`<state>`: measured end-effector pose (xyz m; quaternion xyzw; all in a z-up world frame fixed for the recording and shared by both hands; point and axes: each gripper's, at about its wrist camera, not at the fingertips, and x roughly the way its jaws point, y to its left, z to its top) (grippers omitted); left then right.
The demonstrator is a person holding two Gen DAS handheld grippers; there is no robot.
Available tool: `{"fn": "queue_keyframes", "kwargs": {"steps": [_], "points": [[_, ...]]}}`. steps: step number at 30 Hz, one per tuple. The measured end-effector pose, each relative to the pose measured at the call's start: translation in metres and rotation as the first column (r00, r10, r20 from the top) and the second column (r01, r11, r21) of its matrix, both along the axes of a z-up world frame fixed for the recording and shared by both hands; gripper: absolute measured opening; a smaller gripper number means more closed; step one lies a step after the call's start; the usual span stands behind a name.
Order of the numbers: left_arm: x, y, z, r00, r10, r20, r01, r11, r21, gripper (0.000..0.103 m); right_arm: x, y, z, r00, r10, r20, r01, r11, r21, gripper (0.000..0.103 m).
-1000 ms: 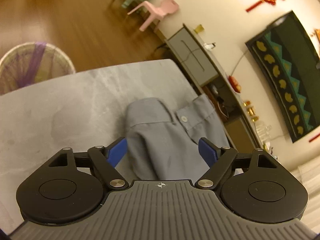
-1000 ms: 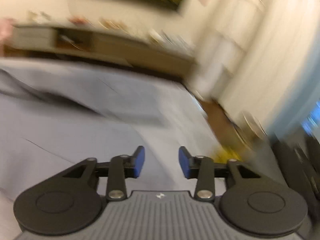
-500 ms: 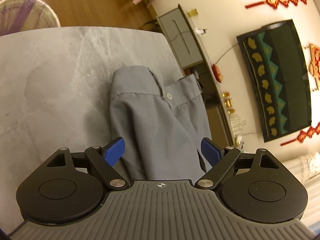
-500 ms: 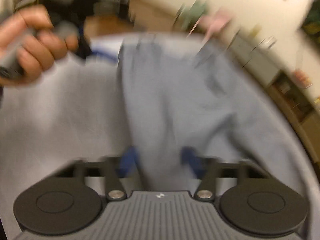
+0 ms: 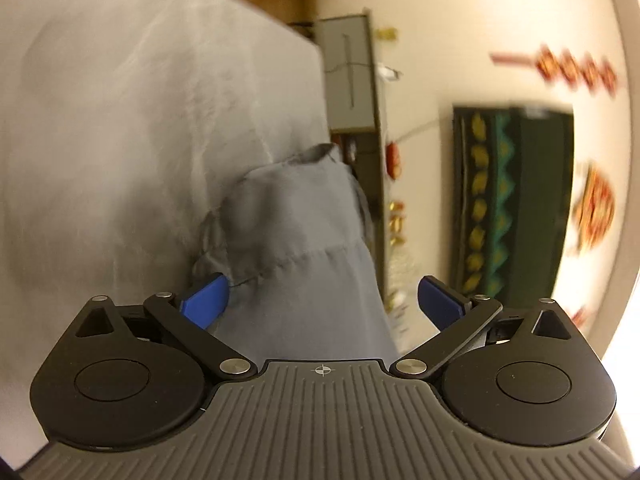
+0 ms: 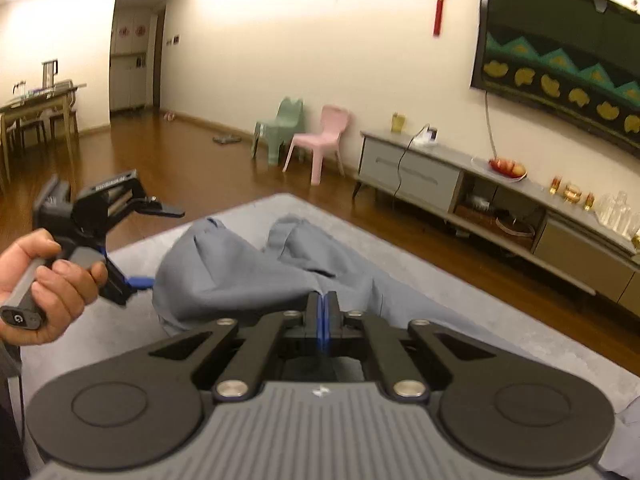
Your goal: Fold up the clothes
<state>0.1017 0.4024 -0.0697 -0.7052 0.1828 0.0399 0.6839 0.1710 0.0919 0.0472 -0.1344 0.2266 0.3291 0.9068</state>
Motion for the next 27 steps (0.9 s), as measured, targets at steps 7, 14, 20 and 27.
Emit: {"fn": "queue_keyframes", "kwargs": {"steps": [7, 14, 20, 27], "points": [[-0.012, -0.022, 0.012, 1.000, -0.022, -0.008, 0.022, 1.000, -0.001, 0.091, 0.022, -0.055, 0.011, 0.999, -0.048, -0.012, 0.049, 0.995, 0.083, 0.001], [-0.013, -0.034, 0.006, 0.998, 0.004, -0.069, -0.003, 1.000, 0.013, 0.091, 0.041, -0.079, 0.016, 0.995, -0.079, -0.069, 0.091, 0.975, 0.200, 0.001], [-0.037, -0.044, -0.017, 0.988, 0.152, 0.028, -0.131, 0.920, -0.370, 0.091, 0.049, -0.098, 0.009, 0.991, -0.116, -0.074, 0.129, 0.965, 0.226, 0.001], [-0.018, -0.070, -0.050, 0.974, 0.172, -0.145, -0.225, 0.751, -0.621, 0.091, 0.052, -0.114, 0.013, 0.987, -0.143, -0.079, 0.159, 0.951, 0.265, 0.001]]}}
